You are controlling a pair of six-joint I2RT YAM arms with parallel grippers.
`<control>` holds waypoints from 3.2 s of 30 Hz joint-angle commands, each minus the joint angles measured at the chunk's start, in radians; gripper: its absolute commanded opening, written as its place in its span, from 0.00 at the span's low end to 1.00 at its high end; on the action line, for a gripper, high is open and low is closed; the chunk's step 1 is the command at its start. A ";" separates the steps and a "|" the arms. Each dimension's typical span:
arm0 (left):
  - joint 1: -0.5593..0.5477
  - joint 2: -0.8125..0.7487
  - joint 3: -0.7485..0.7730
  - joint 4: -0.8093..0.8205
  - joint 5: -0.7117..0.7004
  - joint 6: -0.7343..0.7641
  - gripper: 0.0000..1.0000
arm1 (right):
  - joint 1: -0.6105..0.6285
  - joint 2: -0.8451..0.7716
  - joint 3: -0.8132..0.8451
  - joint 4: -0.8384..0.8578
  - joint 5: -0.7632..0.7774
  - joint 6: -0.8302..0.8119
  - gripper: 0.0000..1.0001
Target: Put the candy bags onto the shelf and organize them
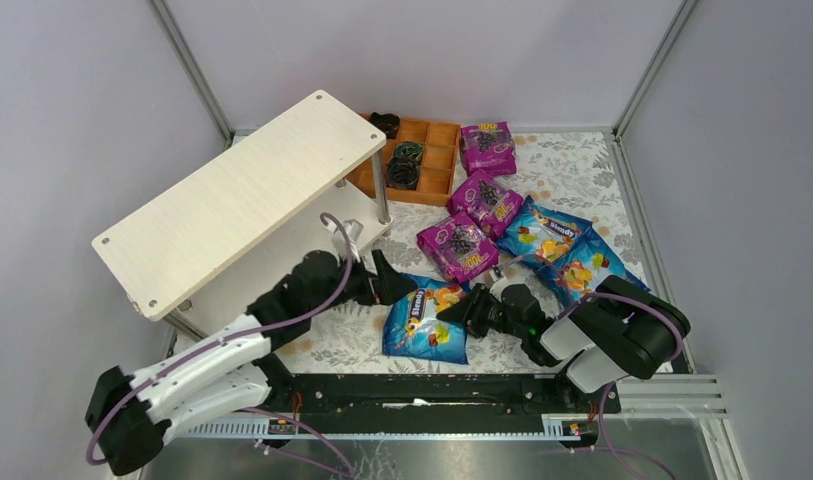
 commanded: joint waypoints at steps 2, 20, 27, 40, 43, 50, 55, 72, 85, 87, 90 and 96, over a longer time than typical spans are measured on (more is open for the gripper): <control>-0.004 -0.073 0.310 -0.167 0.170 0.245 0.95 | 0.052 -0.026 0.028 0.138 0.058 0.035 0.34; -0.004 0.023 0.902 -0.110 0.153 0.446 0.99 | 0.288 -0.177 0.387 -0.259 0.383 0.137 0.07; -0.007 -0.088 0.781 -0.085 0.040 0.561 0.99 | 0.324 -0.090 0.600 -0.193 0.446 0.131 0.01; 0.020 -0.278 0.671 -0.086 -0.261 0.796 0.99 | 0.361 0.366 1.028 0.091 0.673 0.137 0.02; 0.036 -0.340 0.624 -0.057 -0.398 0.908 0.99 | 0.356 0.470 1.120 0.152 0.721 0.065 0.03; 0.051 -0.456 0.567 -0.016 -0.526 0.993 0.99 | 0.350 0.543 1.220 0.003 0.875 -0.094 0.01; 0.149 -0.488 0.473 0.060 -0.460 0.929 0.99 | 0.352 0.588 1.230 0.028 1.006 -0.152 0.00; 0.206 -0.488 0.447 0.078 -0.279 0.801 0.99 | 0.339 0.729 1.339 -0.074 0.996 -0.091 0.00; 0.204 -0.486 0.447 0.073 -0.254 0.788 0.98 | 0.341 0.748 1.344 -0.134 0.824 0.024 0.00; 0.204 -0.485 0.445 0.074 -0.261 0.791 0.98 | 0.335 0.754 1.345 -0.137 0.834 0.016 0.00; 0.203 -0.483 0.443 0.074 -0.266 0.790 0.98 | 0.313 0.757 1.343 -0.156 0.846 0.009 0.01; 0.203 -0.487 0.446 0.074 -0.257 0.785 0.98 | 0.284 0.747 1.306 -0.164 0.832 0.019 0.05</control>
